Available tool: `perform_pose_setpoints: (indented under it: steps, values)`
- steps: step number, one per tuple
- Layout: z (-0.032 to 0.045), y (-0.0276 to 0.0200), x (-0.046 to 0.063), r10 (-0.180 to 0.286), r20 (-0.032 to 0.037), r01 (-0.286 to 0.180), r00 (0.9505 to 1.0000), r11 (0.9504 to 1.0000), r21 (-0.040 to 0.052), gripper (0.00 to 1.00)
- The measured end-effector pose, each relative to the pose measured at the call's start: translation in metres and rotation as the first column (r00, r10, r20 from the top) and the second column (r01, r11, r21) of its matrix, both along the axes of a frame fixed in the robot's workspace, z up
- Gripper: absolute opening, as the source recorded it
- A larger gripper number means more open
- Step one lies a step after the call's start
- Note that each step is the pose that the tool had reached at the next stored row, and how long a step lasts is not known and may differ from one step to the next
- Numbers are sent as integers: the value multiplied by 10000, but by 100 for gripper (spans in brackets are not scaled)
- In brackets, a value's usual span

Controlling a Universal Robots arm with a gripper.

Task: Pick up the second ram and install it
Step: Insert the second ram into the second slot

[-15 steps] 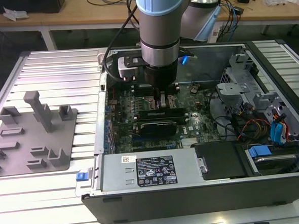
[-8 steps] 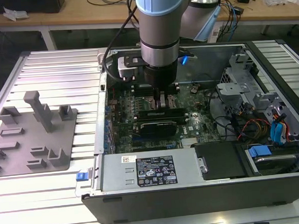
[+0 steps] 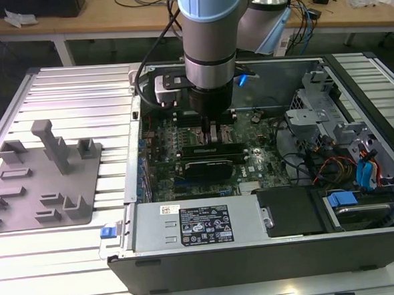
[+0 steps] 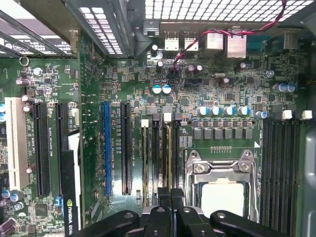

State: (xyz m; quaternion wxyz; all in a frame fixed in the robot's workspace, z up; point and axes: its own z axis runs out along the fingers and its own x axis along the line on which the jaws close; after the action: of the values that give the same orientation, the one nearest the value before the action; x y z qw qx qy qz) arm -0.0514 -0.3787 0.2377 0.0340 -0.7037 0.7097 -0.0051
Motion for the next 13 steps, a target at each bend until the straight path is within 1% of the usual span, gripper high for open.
perform_pose_setpoints:
  steps: [13]
  values:
    - [-33, 0, -2, -1, 5, 1, 10000, 10000, 9, 9]
